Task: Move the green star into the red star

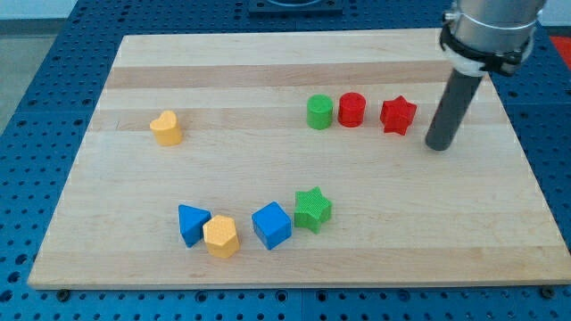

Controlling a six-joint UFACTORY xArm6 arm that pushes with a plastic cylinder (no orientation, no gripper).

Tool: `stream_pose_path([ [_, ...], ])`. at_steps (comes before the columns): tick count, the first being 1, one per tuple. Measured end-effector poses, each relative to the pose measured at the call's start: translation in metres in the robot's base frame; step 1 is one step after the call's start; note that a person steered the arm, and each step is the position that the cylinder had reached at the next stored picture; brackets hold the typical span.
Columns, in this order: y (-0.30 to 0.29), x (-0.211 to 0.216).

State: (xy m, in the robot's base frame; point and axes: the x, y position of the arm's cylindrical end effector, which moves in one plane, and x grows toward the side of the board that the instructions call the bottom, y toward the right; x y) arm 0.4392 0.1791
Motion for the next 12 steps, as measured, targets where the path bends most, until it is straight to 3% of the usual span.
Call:
stream_pose_path([
  [2, -0.033, -0.021],
  [4, -0.029, -0.019],
  [5, -0.003, 0.012],
  [6, -0.038, 0.034],
  [8, -0.198, 0.039],
  [9, -0.236, 0.08],
  [10, -0.23, 0.095],
  [12, -0.134, 0.095],
])
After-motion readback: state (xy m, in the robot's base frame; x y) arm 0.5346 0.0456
